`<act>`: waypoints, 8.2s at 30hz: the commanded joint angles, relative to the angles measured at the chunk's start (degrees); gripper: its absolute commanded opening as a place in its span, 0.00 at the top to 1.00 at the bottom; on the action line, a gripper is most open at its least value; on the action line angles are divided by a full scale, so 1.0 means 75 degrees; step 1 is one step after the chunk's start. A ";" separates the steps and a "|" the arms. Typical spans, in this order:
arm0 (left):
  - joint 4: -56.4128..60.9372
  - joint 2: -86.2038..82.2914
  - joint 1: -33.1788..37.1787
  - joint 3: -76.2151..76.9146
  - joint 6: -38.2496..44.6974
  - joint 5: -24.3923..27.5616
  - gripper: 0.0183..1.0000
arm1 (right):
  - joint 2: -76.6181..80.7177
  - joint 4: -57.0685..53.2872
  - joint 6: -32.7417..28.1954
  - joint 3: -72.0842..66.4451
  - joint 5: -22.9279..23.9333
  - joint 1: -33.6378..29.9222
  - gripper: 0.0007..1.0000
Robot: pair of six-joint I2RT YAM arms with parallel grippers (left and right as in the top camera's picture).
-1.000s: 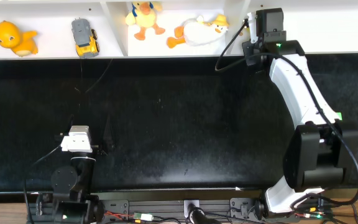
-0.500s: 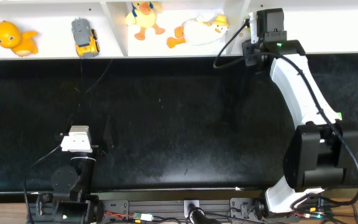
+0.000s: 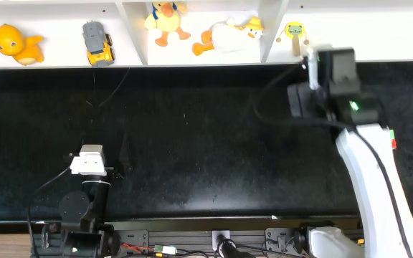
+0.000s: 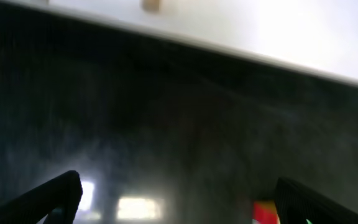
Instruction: Store Toys
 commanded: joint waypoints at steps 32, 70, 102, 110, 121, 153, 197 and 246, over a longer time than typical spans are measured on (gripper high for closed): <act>0.0000 -0.0090 -0.0047 -0.0026 0.0055 -0.0064 0.00 | -0.0475 0.0254 -0.5219 -0.0991 -0.4392 -0.6851 0.00; 0.0000 -0.0090 -0.0047 -0.0026 0.0055 -0.0064 0.00 | 0.1533 0.3611 -0.4832 -0.3296 -0.4322 -0.7376 0.00; 0.0000 -0.0090 -0.0047 -0.0026 0.0055 -0.0064 0.00 | 0.1408 0.3882 -0.3182 -0.3031 -0.4485 -0.7242 0.42; 0.0000 -0.0090 -0.0047 -0.0026 0.0055 -0.0064 0.00 | 0.1387 0.2833 -0.2815 -0.1189 -0.4266 -0.6228 0.44; 0.0000 -0.0090 -0.0047 -0.0026 0.0055 -0.0064 0.00 | 0.1897 0.2366 -0.2792 -0.0038 -0.3331 -0.5059 0.45; 0.0000 -0.0090 -0.0047 -0.0026 0.0055 -0.0061 0.00 | 0.0388 0.2273 -0.2906 -0.2419 -0.2544 -0.6292 0.24; 0.0000 -0.0090 -0.0047 -0.0026 0.0055 -0.0064 0.00 | 0.2057 0.2748 -0.3045 -0.2550 -0.2833 -0.6289 0.26; 0.0000 -0.0090 -0.0047 -0.0026 0.0055 -0.0064 0.00 | 0.3998 0.1437 -0.1154 0.2876 -0.2745 -0.4057 0.54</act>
